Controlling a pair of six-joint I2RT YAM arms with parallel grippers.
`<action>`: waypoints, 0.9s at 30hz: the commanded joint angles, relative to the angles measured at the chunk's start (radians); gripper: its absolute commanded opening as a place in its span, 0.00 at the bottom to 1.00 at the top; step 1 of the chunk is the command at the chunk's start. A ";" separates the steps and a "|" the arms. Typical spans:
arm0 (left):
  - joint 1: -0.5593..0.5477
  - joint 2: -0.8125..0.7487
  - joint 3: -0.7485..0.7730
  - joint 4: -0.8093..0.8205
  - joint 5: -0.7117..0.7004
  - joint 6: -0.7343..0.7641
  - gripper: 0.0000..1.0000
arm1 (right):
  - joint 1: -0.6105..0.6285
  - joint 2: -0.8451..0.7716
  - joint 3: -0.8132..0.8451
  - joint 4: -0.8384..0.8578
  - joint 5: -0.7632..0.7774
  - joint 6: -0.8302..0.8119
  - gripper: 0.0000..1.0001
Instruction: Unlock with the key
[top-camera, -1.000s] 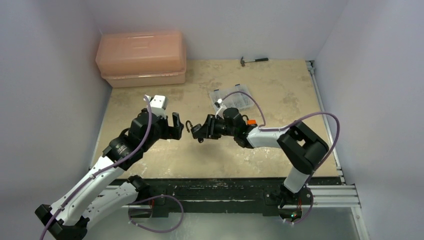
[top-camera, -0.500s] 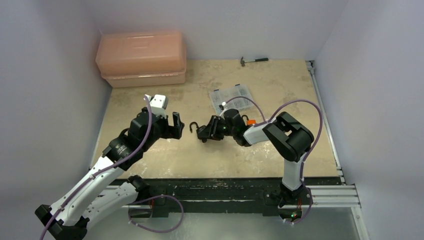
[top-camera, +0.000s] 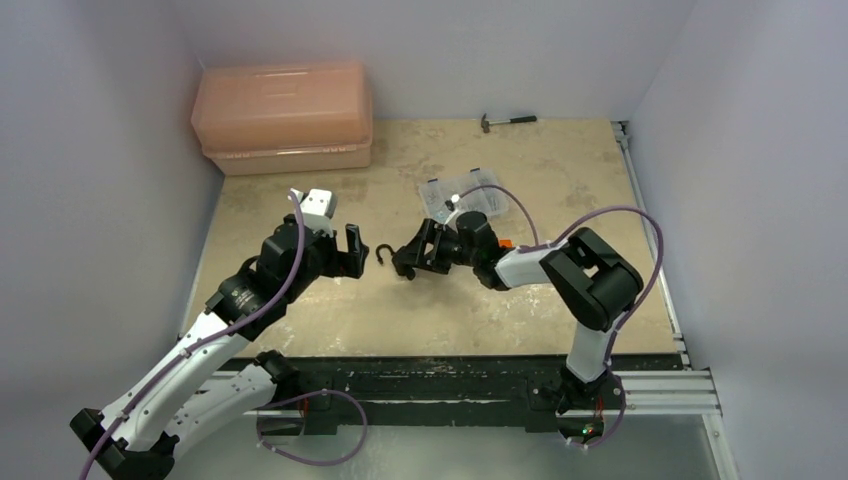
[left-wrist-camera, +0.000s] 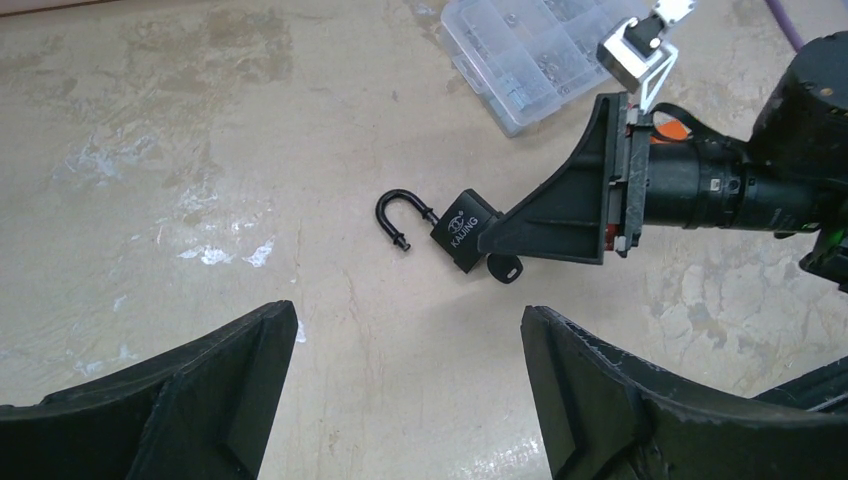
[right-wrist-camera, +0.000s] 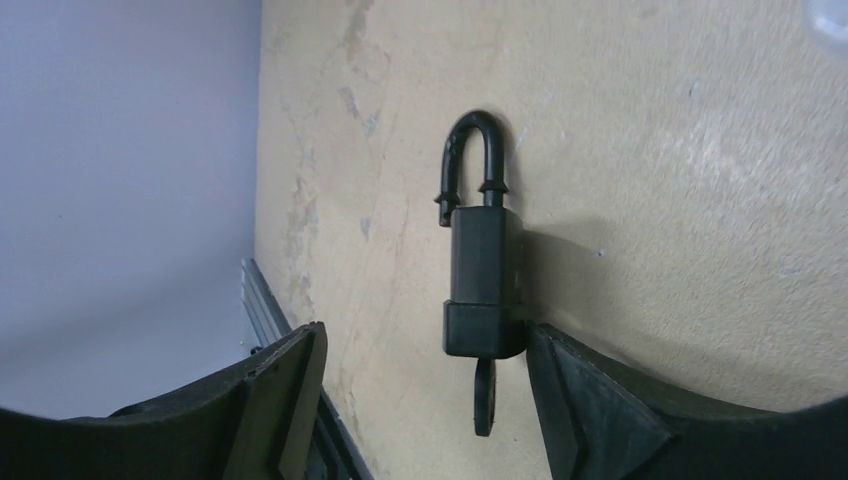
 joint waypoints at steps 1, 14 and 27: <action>-0.001 -0.011 -0.002 0.044 -0.008 0.015 0.89 | -0.023 -0.116 0.009 -0.037 0.040 -0.069 0.86; -0.001 -0.027 -0.019 0.069 -0.007 0.030 0.90 | -0.033 -0.469 0.027 -0.365 0.429 -0.494 0.99; 0.000 -0.068 -0.053 0.113 -0.018 0.039 0.91 | -0.033 -0.722 -0.337 0.026 0.560 -0.637 0.99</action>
